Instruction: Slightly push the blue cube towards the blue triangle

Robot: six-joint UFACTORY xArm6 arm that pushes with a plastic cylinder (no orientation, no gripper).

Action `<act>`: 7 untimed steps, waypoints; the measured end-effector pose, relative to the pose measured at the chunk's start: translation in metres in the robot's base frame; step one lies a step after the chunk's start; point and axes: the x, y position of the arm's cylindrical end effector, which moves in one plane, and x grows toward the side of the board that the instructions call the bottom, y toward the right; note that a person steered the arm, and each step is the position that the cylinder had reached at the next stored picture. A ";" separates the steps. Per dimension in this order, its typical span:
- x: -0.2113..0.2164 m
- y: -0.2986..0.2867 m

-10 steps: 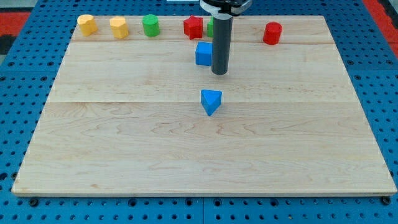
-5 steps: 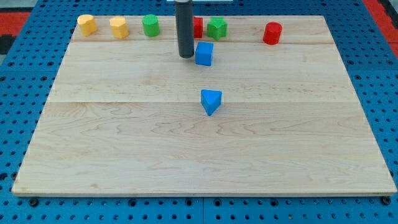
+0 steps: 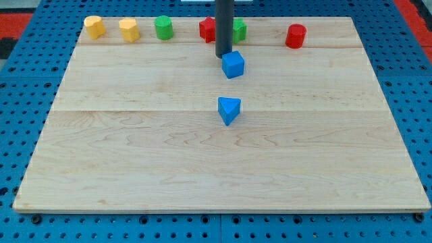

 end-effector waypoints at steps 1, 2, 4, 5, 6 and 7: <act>-0.006 0.007; -0.007 0.033; -0.012 0.068; -0.016 0.064; -0.033 0.051; -0.044 0.011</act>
